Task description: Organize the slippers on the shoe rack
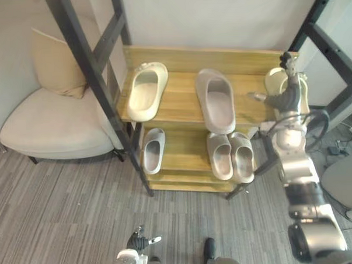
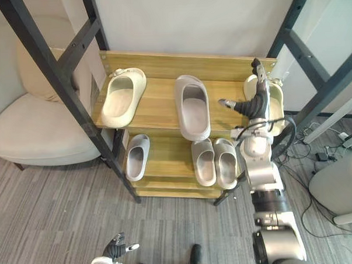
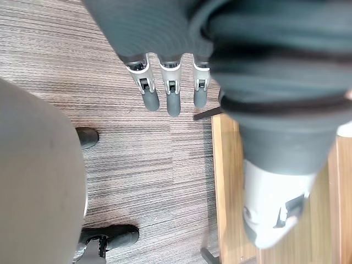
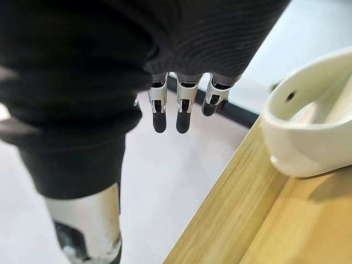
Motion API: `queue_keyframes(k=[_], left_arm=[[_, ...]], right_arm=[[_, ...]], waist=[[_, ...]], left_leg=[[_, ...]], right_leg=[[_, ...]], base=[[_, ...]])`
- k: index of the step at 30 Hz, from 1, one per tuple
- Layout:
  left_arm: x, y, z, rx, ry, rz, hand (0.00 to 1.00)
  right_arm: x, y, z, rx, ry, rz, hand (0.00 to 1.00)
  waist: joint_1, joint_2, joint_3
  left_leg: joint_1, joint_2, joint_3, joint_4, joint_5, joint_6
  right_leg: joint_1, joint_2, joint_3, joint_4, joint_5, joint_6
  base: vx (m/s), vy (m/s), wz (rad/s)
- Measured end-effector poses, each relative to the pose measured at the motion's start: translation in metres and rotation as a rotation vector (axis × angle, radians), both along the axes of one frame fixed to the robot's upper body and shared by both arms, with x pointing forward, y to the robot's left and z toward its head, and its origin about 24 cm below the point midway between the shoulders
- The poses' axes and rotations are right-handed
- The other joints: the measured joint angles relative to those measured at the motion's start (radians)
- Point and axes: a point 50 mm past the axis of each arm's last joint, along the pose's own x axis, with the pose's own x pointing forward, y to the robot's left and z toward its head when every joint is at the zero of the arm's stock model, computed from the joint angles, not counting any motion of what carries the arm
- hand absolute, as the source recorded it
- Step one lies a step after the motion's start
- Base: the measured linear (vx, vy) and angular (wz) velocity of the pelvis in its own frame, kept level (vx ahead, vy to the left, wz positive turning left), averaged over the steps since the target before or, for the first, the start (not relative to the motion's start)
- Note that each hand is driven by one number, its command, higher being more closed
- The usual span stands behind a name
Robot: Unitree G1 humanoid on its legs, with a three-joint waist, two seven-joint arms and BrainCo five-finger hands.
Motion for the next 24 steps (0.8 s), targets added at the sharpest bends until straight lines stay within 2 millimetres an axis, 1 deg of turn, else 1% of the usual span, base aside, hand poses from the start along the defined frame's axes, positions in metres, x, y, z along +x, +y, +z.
queue_keyframes(k=[3,7,9,10,11,12,13,17,19,21,22,24], left_arm=[[0.001,0.001,0.001,0.000,-0.006,0.004,0.00],[0.005,0.007,0.003,-0.002,-0.025,0.042,0.00],[0.007,0.008,0.004,-0.009,-0.036,0.066,0.00],[0.007,0.008,0.004,-0.010,-0.036,0.066,0.00],[0.009,0.007,0.005,-0.015,-0.041,0.074,0.00],[0.009,0.008,0.005,-0.020,-0.042,0.084,0.00],[0.011,0.008,0.006,-0.027,-0.053,0.098,0.00],[0.012,0.011,0.007,-0.030,-0.062,0.127,0.00],[0.012,0.010,0.007,-0.031,-0.063,0.127,0.00],[0.012,0.010,0.007,-0.031,-0.062,0.126,0.00],[0.012,0.010,0.007,-0.031,-0.061,0.126,0.00],[0.012,0.011,0.007,-0.029,-0.058,0.127,0.00]], right_arm=[[0.010,0.006,0.012,-0.007,-0.003,0.022,0.00],[0.019,0.026,0.048,-0.036,-0.078,0.079,0.00],[0.022,0.037,0.063,-0.029,-0.109,0.125,0.00],[0.022,0.038,0.064,-0.031,-0.110,0.128,0.00],[0.023,0.045,0.072,-0.036,-0.123,0.159,0.00],[0.024,0.049,0.076,-0.030,-0.126,0.182,0.00],[0.025,0.052,0.077,-0.042,-0.118,0.199,0.00],[0.024,0.052,0.077,-0.046,-0.119,0.202,0.00],[0.020,0.049,0.071,-0.043,-0.119,0.197,0.00],[0.011,0.043,0.048,-0.069,-0.092,0.182,0.00],[0.009,0.041,0.042,-0.071,-0.077,0.177,0.00],[0.006,0.035,0.020,-0.086,-0.013,0.155,0.00]], waist=[[0.001,-0.005,0.008],[0.006,-0.021,0.028],[0.019,-0.021,0.041],[0.020,-0.021,0.041],[0.031,-0.020,0.042],[0.035,-0.021,0.043],[0.046,-0.024,0.048],[0.047,-0.029,0.065],[0.044,-0.029,0.065],[0.043,-0.029,0.066],[0.042,-0.030,0.065],[0.035,-0.030,0.065]], left_leg=[[0.000,0.000,-0.001,-0.002,0.000,0.000],[-0.032,-0.003,-0.003,0.015,0.000,0.002],[-0.036,-0.002,-0.003,0.018,0.001,0.004],[-0.036,-0.002,-0.003,0.018,0.001,0.004],[-0.040,-0.002,-0.005,0.022,0.001,0.004],[-0.050,-0.003,-0.014,0.031,0.001,0.004],[-0.053,-0.002,-0.021,0.032,0.001,0.004],[-0.054,-0.001,-0.020,0.035,0.002,0.003],[-0.052,-0.001,-0.021,0.034,0.002,0.003],[-0.050,-0.001,-0.019,0.032,0.002,0.003],[-0.049,-0.002,-0.019,0.032,0.002,0.003],[-0.047,-0.004,-0.018,0.032,0.002,0.003]], right_leg=[[0.000,0.000,0.000,0.000,0.000,0.000],[-0.023,-0.005,0.003,0.000,0.007,-0.002],[-0.027,-0.005,0.008,0.000,0.012,-0.001],[-0.027,-0.005,0.009,0.000,0.012,-0.001],[-0.027,-0.006,0.009,0.000,0.012,-0.001],[-0.028,-0.008,0.009,0.000,0.012,-0.002],[-0.028,-0.007,0.010,0.000,0.012,-0.002],[-0.029,-0.006,0.015,0.000,0.012,-0.002],[-0.028,-0.005,0.015,0.000,0.012,-0.001],[-0.028,-0.005,0.015,0.000,0.012,-0.001],[-0.028,-0.005,0.016,0.000,0.012,-0.001],[-0.026,-0.007,0.016,0.000,0.012,-0.001]], base=[[0.01,0.004,0.01],[-0.01,0.006,0.02],[0.00,0.000,0.00],[0.00,0.000,0.00],[-0.03,-0.005,0.11],[-0.09,-0.022,0.16],[-0.09,-0.026,0.14],[-0.05,-0.019,-0.01],[0.00,0.000,0.00],[0.00,0.000,0.00],[0.00,0.000,0.00],[0.00,0.000,0.00]])
